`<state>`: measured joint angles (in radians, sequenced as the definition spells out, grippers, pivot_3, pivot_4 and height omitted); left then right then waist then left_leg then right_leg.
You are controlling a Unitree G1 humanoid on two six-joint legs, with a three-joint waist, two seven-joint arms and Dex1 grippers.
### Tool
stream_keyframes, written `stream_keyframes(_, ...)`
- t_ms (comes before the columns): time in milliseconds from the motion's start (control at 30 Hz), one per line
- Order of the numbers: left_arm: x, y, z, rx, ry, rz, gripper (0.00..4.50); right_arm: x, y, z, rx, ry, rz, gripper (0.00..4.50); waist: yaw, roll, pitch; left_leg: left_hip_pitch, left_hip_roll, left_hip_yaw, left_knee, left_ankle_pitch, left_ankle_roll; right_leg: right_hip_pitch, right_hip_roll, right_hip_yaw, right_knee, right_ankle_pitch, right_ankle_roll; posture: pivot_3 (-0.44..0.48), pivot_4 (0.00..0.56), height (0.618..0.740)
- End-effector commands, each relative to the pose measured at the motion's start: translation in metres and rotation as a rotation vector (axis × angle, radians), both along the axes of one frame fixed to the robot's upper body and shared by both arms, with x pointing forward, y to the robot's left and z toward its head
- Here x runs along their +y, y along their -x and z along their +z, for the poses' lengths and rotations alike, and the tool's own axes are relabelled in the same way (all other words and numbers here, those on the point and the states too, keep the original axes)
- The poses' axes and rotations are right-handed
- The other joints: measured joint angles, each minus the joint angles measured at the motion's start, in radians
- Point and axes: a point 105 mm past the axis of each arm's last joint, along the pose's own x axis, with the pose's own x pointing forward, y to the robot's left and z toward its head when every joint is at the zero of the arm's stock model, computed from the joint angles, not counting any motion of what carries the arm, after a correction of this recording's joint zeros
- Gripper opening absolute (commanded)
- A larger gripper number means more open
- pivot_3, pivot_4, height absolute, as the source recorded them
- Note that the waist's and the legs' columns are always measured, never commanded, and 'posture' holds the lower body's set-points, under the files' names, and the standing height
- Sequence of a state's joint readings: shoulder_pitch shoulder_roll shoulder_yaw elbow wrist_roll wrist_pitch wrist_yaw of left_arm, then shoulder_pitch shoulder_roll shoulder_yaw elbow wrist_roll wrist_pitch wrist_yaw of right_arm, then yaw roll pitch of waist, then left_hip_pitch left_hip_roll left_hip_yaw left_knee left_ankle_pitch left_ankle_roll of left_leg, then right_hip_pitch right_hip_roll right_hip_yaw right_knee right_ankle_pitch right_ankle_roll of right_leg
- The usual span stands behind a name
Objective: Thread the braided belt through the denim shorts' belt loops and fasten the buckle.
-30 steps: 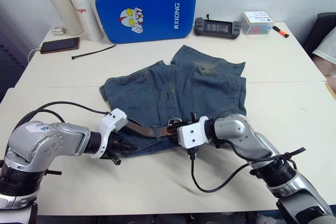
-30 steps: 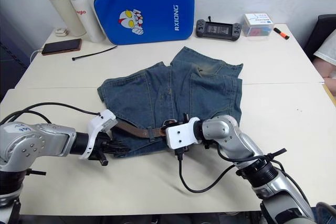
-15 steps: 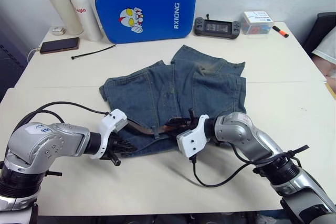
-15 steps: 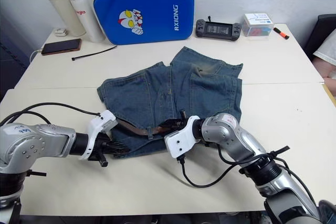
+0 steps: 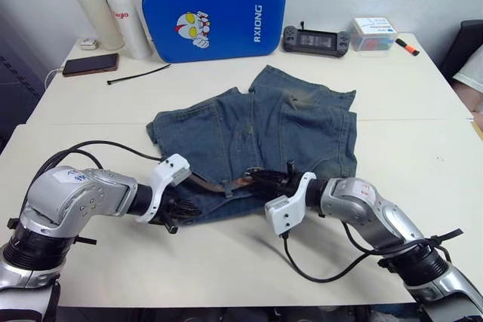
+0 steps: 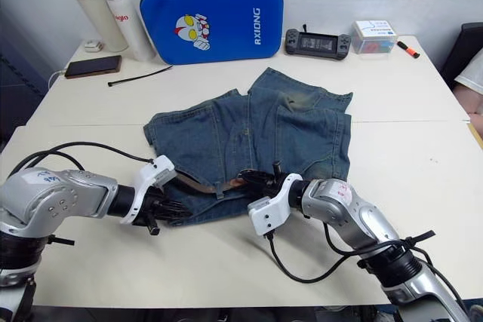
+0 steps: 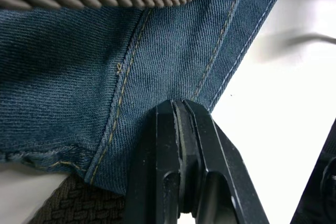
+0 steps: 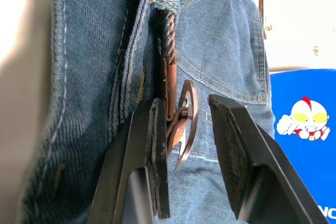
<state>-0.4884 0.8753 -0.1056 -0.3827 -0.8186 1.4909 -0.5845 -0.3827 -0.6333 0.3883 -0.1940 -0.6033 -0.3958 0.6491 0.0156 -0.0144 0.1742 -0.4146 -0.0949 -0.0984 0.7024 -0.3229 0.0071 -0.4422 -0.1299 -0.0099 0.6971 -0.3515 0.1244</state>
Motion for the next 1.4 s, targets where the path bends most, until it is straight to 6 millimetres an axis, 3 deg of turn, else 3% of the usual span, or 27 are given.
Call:
stream_keyframes(33, -0.002, 0.005, -0.012, 0.048, -0.021, -0.018, 0.00, 0.004, 0.005, 0.007, -0.056, -0.001, 0.045, 1.50, 0.002, 0.000, 0.000, 0.000, 0.000, 0.000, 0.000, 0.000, 0.000, 0.000, 0.000, 0.000, 0.000, 0.000, 0.000, 0.000, 0.150, 0.677)
stream_keyframes(500, 0.000, 0.008, -0.014, 0.051, -0.030, -0.012, 0.00, 0.021, -0.003, 0.002, -0.079, 0.059, 0.156, 1.50, 0.000, 0.000, 0.000, 0.007, 0.000, 0.000, -0.002, 0.000, 0.000, 0.006, 0.001, 0.000, -0.001, 0.000, 0.000, 0.000, 0.150, 0.677)
stream_keyframes(667, -0.001, 0.009, -0.014, 0.050, -0.029, -0.003, 0.00, 0.027, -0.008, 0.001, -0.089, 0.078, 0.181, 0.07, -0.002, 0.000, 0.000, 0.008, 0.001, 0.000, -0.003, 0.000, 0.000, 0.008, 0.001, 0.000, -0.002, 0.000, 0.000, 0.000, 0.150, 0.677)
stream_keyframes(1133, -0.004, 0.012, -0.017, 0.064, -0.023, -0.011, 0.00, 0.035, -0.011, 0.033, -0.289, 0.144, 0.299, 0.07, -0.012, 0.000, 0.000, 0.009, 0.001, 0.000, -0.003, 0.000, 0.000, 0.009, 0.002, 0.000, -0.002, 0.000, 0.000, 0.000, 0.150, 0.677)
stream_keyframes(1400, -0.011, 0.009, -0.018, 0.064, -0.015, -0.041, 0.00, 0.037, -0.022, 0.035, -0.324, 0.277, 0.393, 0.07, -0.013, 0.000, 0.000, 0.009, 0.000, -0.001, -0.003, 0.000, 0.000, 0.010, 0.002, -0.001, -0.002, 0.000, 0.000, 0.000, 0.150, 0.677)
